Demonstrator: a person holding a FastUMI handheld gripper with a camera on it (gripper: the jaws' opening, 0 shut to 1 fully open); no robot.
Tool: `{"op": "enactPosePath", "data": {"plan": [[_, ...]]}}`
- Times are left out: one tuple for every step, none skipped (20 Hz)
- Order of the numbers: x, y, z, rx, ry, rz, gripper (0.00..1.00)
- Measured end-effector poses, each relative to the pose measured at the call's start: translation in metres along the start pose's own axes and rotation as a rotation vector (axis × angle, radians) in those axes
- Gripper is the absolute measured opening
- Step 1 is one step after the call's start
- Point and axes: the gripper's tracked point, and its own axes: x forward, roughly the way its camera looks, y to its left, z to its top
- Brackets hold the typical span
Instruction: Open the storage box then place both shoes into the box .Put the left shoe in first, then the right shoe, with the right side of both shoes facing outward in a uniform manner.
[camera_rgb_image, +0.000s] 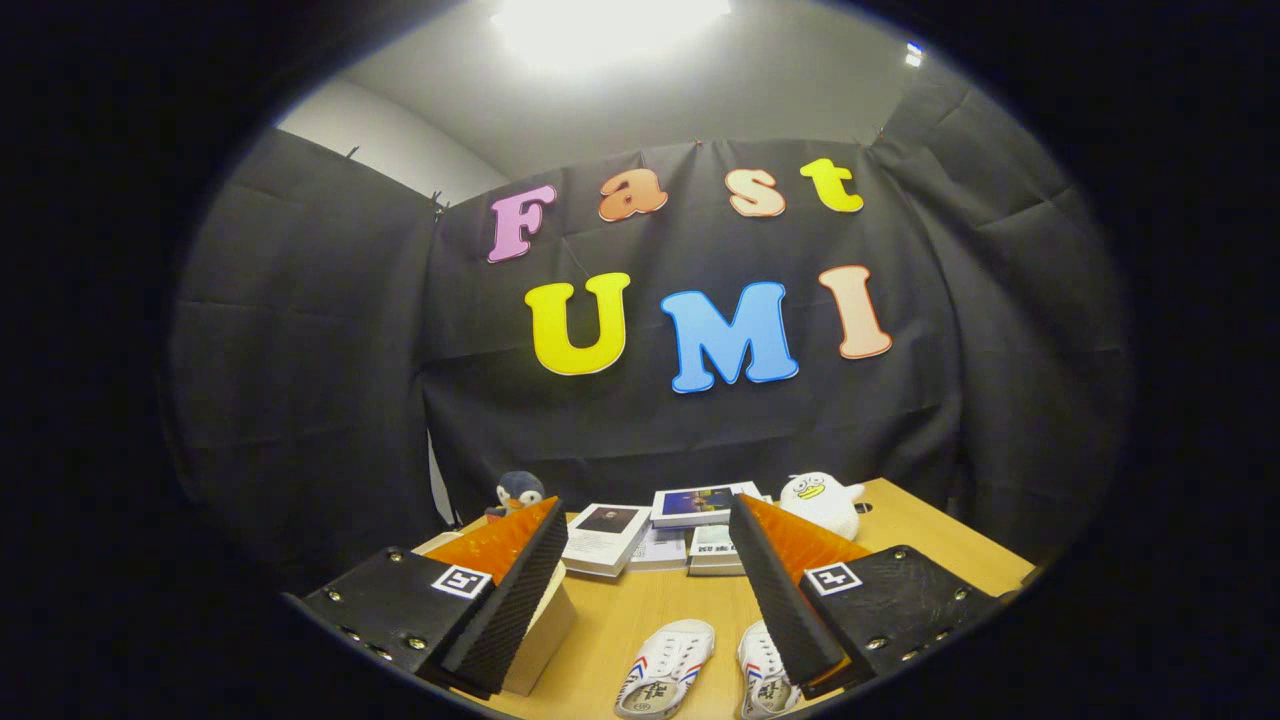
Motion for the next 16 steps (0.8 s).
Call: {"op": "enactPosePath", "data": {"plan": [[0.001, 0.003, -0.006, 0.018, 0.021, 0.014, 0.98], [0.002, 0.008, -0.013, 0.039, 0.043, 0.032, 0.98], [0.003, 0.012, -0.019, 0.063, 0.067, 0.050, 0.98], [0.003, 0.018, -0.026, 0.087, 0.090, 0.068, 0.98], [0.003, 0.023, -0.032, 0.114, 0.114, 0.087, 0.98], [0.004, 0.027, -0.039, 0.143, 0.137, 0.103, 0.98], [0.004, 0.033, -0.046, 0.172, 0.162, 0.121, 0.99], [0.004, 0.038, -0.052, 0.201, 0.184, 0.137, 0.99], [0.005, 0.042, -0.058, 0.232, 0.205, 0.149, 0.99], [0.005, 0.045, -0.064, 0.264, 0.228, 0.161, 0.99], [0.006, 0.048, -0.070, 0.295, 0.248, 0.170, 0.99], [0.006, 0.050, -0.075, 0.325, 0.268, 0.176, 0.99], [0.007, 0.053, -0.080, 0.353, 0.285, 0.182, 0.99], [0.006, 0.055, -0.085, 0.379, 0.303, 0.186, 0.99], [0.006, 0.057, -0.090, 0.404, 0.320, 0.190, 0.99], [0.006, 0.060, -0.095, 0.429, 0.338, 0.195, 0.99]]}}
